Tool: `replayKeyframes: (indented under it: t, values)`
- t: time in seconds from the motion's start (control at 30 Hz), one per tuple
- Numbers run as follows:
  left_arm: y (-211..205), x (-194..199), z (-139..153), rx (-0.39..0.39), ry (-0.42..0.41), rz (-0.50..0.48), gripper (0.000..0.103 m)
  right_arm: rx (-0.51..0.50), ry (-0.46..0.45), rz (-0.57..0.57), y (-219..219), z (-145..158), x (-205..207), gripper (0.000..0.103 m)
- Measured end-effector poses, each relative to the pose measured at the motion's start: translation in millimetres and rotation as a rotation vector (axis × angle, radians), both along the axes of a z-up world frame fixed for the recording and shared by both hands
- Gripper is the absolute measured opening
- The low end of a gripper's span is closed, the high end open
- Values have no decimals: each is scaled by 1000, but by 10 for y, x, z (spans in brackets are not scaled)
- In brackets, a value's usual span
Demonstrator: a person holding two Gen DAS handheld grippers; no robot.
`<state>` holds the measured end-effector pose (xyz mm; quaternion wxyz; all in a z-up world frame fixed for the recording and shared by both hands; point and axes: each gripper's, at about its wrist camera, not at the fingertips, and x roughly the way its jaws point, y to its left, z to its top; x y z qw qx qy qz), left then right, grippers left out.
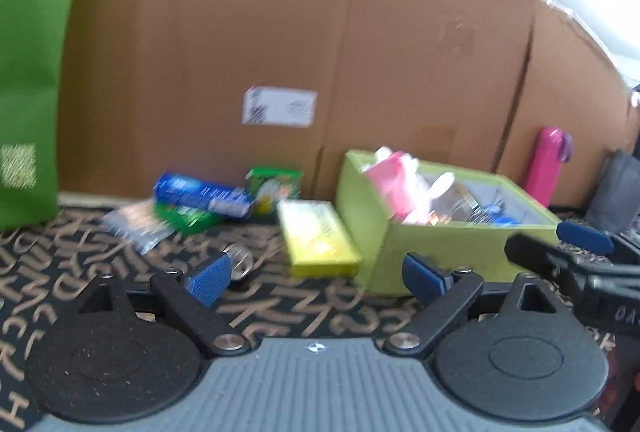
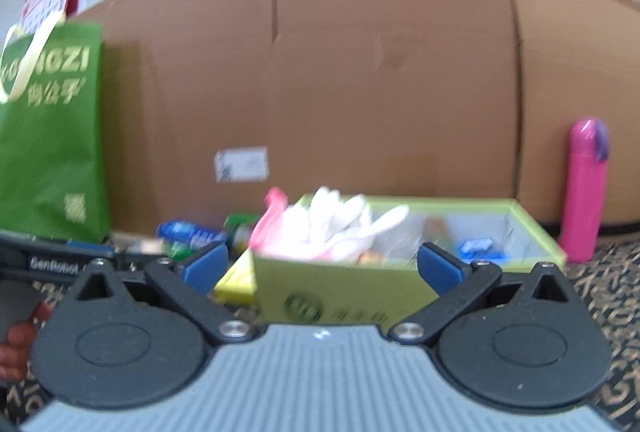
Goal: Organize objects
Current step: 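Move both grippers back toward the remaining boxes and tape roll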
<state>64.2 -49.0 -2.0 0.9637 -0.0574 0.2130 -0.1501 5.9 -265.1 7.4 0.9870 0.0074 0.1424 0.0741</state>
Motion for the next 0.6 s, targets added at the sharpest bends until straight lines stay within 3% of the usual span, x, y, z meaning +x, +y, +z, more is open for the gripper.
replayKeyframes:
  t: [0.2,0.43,0.6]
  values:
    - [253,140,-194,21,65,76,96,18,112,48,166,-270,53,103]
    - [574,268,-231,23,85,162,96,11,160,112,391,-346,111,103]
    - [773,374,-177,28,85,195,96,-20,198,205,717,-356,360,85]
